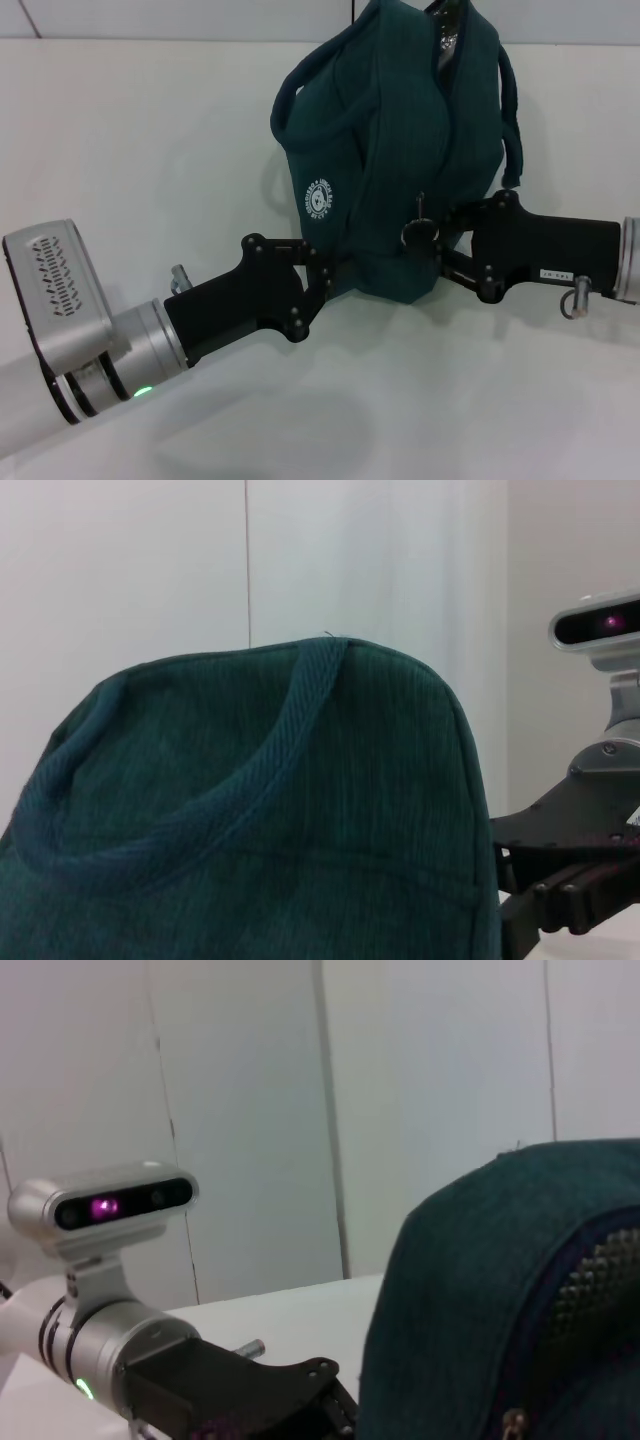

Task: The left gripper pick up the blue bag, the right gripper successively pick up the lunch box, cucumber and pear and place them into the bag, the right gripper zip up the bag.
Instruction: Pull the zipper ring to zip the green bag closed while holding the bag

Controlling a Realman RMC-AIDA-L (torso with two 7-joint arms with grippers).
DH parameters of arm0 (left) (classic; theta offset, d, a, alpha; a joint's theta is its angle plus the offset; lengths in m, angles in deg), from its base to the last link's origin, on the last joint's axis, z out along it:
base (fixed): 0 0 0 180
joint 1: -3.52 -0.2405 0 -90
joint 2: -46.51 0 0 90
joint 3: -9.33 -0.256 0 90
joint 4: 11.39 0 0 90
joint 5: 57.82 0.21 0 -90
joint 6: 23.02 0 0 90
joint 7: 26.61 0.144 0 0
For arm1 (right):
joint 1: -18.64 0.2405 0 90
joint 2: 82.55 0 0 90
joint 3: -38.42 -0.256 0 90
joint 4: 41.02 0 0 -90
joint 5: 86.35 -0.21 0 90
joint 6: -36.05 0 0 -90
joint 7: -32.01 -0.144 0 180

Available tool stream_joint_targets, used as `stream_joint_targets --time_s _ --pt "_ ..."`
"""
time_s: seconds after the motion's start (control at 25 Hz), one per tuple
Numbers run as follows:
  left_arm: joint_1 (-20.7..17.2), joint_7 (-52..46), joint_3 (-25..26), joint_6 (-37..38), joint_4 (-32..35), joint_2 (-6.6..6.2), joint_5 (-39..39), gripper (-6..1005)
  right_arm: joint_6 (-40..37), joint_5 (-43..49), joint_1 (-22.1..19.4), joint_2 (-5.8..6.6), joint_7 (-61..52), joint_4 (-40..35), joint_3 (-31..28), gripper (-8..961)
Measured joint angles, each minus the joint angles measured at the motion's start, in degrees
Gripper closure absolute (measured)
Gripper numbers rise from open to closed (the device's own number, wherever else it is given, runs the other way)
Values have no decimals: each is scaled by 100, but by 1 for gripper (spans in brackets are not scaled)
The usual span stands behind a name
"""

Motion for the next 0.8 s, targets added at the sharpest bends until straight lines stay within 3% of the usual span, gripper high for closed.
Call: stream_joint_targets --time_s 0.28,0.4,0.8 --pt "-16 0 0 0 -2 0 -2 938 -139 -140 -74 -30 595 -3 1 851" --pt "-17 0 0 0 -2 0 -2 931 -189 -296 -98 -31 783 -5 9 936" --pt "-71 161 -40 -73 -2 0 15 907 -243 -1741 -237 -26 1575 34 1 936"
